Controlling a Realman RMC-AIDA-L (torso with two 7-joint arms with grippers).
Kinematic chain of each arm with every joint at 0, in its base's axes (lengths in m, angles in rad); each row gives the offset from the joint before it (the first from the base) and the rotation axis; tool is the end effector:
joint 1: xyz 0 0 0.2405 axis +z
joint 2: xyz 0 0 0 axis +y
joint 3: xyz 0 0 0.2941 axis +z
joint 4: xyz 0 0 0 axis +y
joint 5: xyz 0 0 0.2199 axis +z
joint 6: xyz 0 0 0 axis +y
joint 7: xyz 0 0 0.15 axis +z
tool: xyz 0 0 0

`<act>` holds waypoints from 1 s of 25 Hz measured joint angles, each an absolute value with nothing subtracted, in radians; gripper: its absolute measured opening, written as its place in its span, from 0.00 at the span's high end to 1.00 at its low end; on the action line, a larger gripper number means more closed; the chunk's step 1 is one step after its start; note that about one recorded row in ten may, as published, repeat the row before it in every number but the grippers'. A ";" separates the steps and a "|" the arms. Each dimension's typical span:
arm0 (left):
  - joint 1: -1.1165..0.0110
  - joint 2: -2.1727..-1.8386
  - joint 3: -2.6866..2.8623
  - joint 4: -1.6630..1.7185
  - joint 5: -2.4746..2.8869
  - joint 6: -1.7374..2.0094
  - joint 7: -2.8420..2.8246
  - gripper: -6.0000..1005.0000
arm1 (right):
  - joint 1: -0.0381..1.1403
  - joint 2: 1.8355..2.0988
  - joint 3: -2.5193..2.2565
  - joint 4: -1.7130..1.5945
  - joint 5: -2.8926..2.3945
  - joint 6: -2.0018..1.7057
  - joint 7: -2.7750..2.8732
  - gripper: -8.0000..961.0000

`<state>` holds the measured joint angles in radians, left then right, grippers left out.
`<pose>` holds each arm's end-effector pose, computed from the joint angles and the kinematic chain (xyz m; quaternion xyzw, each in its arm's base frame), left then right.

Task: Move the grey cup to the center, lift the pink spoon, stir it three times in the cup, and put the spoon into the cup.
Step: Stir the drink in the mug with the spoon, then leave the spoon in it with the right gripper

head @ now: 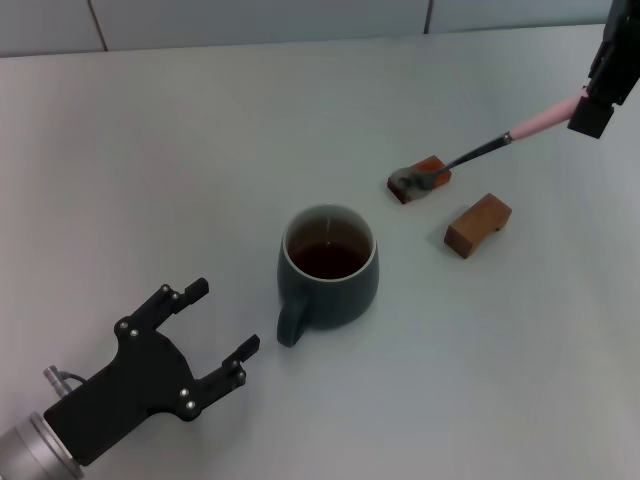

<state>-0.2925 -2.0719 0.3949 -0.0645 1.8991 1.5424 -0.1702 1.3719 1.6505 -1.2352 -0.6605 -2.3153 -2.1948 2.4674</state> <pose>-0.3497 0.2169 -0.1054 -0.8869 -0.0762 -0.3180 0.3263 0.0435 0.4415 0.1257 0.9040 -0.2981 0.2997 0.0641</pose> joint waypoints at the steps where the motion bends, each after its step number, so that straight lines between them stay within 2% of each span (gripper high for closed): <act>1: -0.292 -2.072 0.395 -0.064 1.899 1.542 -0.170 0.20 | 1.372 1.650 -1.235 -0.660 -2.315 -2.195 2.467 0.88; 9: -0.302 -2.073 0.390 -0.102 1.899 1.531 -0.132 0.20 | 1.383 1.704 -1.220 -0.687 -2.378 -2.179 2.462 0.88; 10: -0.302 -2.073 0.390 -0.102 1.899 1.531 -0.132 0.20 | 1.379 1.719 -1.219 -0.705 -2.387 -2.163 2.463 0.88; 11: -0.302 -2.073 0.390 -0.102 1.899 1.531 -0.132 0.20 | 1.379 1.719 -1.219 -0.705 -2.387 -2.163 2.463 0.88; 19: -0.312 -2.074 0.387 -0.104 1.901 1.530 -0.128 0.20 | 1.366 1.781 -1.217 -0.701 -2.429 -2.076 2.453 0.88; 20: -0.312 -2.074 0.387 -0.104 1.901 1.530 -0.128 0.20 | 1.366 1.795 -1.217 -0.693 -2.431 -2.062 2.450 0.88; 23: -0.315 -2.074 0.386 -0.105 1.906 1.530 -0.128 0.20 | 1.364 1.808 -1.218 -0.687 -2.431 -2.053 2.449 0.88; 25: -0.315 -2.074 0.387 -0.105 1.906 1.530 -0.128 0.20 | 1.362 1.831 -1.218 -0.684 -2.444 -2.040 2.449 0.88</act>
